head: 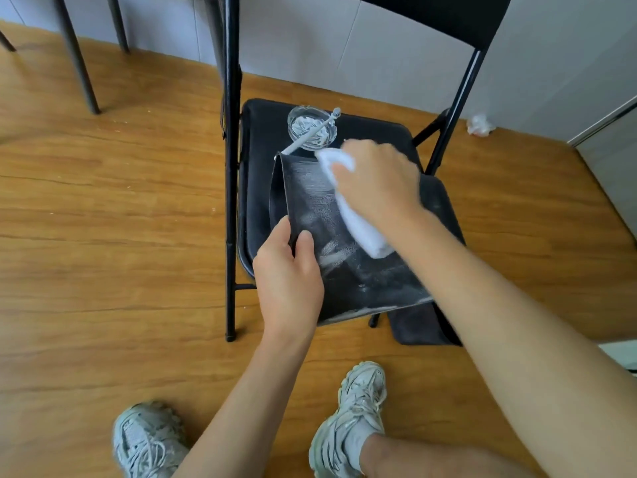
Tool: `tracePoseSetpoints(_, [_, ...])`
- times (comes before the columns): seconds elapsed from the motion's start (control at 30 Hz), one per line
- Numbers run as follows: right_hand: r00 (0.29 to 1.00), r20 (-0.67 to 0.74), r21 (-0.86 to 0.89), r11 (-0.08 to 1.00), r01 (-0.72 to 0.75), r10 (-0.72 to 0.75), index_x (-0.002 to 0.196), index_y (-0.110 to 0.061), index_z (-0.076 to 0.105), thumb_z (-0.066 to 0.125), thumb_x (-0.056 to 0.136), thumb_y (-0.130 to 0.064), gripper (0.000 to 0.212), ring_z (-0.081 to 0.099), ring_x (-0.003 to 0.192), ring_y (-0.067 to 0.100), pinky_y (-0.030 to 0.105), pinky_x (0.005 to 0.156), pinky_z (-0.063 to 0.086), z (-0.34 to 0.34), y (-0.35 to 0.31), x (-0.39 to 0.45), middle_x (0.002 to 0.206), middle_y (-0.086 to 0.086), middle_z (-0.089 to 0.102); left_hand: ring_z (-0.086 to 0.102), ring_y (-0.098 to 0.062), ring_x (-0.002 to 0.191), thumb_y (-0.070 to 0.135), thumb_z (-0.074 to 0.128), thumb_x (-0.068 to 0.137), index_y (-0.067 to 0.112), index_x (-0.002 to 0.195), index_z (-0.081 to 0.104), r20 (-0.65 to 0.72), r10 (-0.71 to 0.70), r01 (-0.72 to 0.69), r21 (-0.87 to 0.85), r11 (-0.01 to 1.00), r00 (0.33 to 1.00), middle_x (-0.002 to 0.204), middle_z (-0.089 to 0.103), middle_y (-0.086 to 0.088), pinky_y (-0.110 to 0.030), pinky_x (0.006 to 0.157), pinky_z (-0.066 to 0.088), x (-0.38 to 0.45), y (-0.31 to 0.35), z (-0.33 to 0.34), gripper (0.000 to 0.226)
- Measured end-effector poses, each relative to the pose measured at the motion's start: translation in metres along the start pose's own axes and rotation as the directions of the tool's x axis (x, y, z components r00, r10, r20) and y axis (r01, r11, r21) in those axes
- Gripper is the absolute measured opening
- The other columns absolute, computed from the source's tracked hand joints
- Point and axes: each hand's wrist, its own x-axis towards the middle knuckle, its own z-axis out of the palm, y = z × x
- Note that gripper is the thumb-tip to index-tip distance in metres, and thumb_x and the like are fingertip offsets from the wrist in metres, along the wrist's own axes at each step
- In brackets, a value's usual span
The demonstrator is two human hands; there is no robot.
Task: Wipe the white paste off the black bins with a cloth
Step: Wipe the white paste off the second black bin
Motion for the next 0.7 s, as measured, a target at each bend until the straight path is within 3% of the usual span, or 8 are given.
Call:
tracePoseSetpoints(0.1, [0.981, -0.043, -0.040, 0.981, -0.191, 0.189, 0.093, -0.018, 0.059, 0.043, 0.091, -0.025, 0.017, 0.053, 0.077, 0.030, 0.032, 0.063, 0.037, -0.004, 0.072, -0.007, 0.088, 0.008, 0.062, 0.036, -0.023, 0.051, 0.006, 0.046, 0.099, 0.000, 0.080, 0.053, -0.012, 0.025, -0.025, -0.030, 0.999, 1.000, 0.051, 0.047, 0.004, -0.034, 0.050, 0.031, -0.001, -0.001, 0.002, 0.022])
tracePoseSetpoints(0.2, [0.944, -0.071, -0.058, 0.943, -0.327, 0.323, 0.104, -0.014, 0.062, 0.042, 0.094, -0.028, 0.026, 0.046, 0.076, 0.030, 0.033, 0.065, 0.034, -0.006, 0.103, -0.019, 0.095, 0.013, 0.064, 0.044, -0.018, 0.056, 0.010, 0.048, 0.100, -0.004, 0.096, 0.058, -0.018, 0.033, -0.033, -0.011, 0.999, 0.999, 0.060, 0.053, 0.006, -0.031, 0.057, 0.036, 0.001, -0.002, 0.005, 0.018])
tracePoseSetpoints(0.3, [0.941, -0.101, -0.070, 0.941, -0.330, 0.323, 0.109, -0.012, 0.060, 0.042, 0.096, -0.027, 0.027, 0.047, 0.076, 0.029, 0.032, 0.064, 0.031, -0.004, 0.091, -0.022, 0.095, 0.014, 0.064, 0.043, -0.001, 0.051, 0.009, 0.048, 0.100, 0.009, 0.106, 0.062, -0.018, 0.020, -0.019, 0.008, 1.000, 1.000, 0.062, 0.041, 0.012, -0.018, 0.060, 0.038, 0.000, 0.000, 0.005, 0.015])
tracePoseSetpoints(0.37, [0.966, -0.101, -0.039, 0.969, -0.244, 0.239, 0.103, -0.013, 0.058, 0.042, 0.094, -0.023, 0.021, 0.055, 0.080, 0.033, 0.032, 0.062, 0.033, -0.004, 0.063, -0.024, 0.092, 0.013, 0.063, 0.047, 0.012, 0.053, 0.010, 0.049, 0.101, 0.000, 0.124, 0.059, -0.018, -0.005, 0.006, 0.022, 1.000, 1.000, 0.066, 0.035, 0.020, -0.007, 0.059, 0.038, -0.001, 0.002, 0.004, 0.027])
tracePoseSetpoints(0.47, [0.995, -0.088, 0.036, 0.999, -0.037, 0.040, 0.094, -0.018, 0.057, 0.044, 0.094, -0.020, 0.013, 0.054, 0.078, 0.033, 0.035, 0.060, 0.032, 0.001, 0.000, -0.027, 0.083, 0.010, 0.057, 0.033, -0.008, 0.044, 0.009, 0.048, 0.100, 0.003, 0.086, 0.058, -0.008, 0.011, -0.011, 0.043, 0.999, 1.000, 0.055, 0.030, 0.013, -0.026, 0.053, 0.031, -0.001, -0.002, 0.003, 0.018])
tracePoseSetpoints(0.57, [0.990, -0.127, 0.100, 0.992, 0.077, -0.064, 0.086, -0.020, 0.044, 0.043, 0.094, -0.026, 0.010, 0.041, 0.066, 0.027, 0.033, 0.057, 0.027, 0.008, -0.037, -0.027, 0.071, 0.000, 0.044, 0.016, -0.005, 0.050, 0.008, 0.048, 0.099, -0.016, 0.098, 0.050, -0.015, -0.016, 0.016, 0.025, 1.000, 1.000, 0.047, 0.036, 0.003, -0.030, 0.041, 0.028, -0.001, -0.005, 0.002, 0.025])
tracePoseSetpoints(0.63, [0.986, -0.144, 0.103, 0.989, 0.101, -0.086, 0.084, -0.021, 0.042, 0.045, 0.094, -0.025, 0.011, 0.041, 0.065, 0.025, 0.033, 0.058, 0.029, 0.011, -0.030, -0.023, 0.070, -0.002, 0.045, 0.016, -0.006, 0.052, 0.007, 0.047, 0.098, 0.003, 0.074, 0.049, -0.004, 0.010, -0.010, 0.022, 1.000, 1.000, 0.046, 0.039, 0.003, -0.027, 0.042, 0.028, -0.002, -0.002, 0.002, 0.025])
tracePoseSetpoints(0.7, [0.987, -0.146, 0.087, 0.993, 0.084, -0.071, 0.087, -0.019, 0.052, 0.047, 0.091, -0.022, 0.007, 0.044, 0.066, 0.028, 0.034, 0.057, 0.032, 0.012, -0.009, -0.015, 0.072, 0.000, 0.051, 0.021, -0.008, 0.045, 0.005, 0.046, 0.097, 0.020, 0.061, 0.033, -0.005, 0.027, -0.027, 0.037, 0.999, 1.000, 0.046, 0.028, 0.008, -0.019, 0.042, 0.020, -0.002, 0.002, 0.004, 0.041])
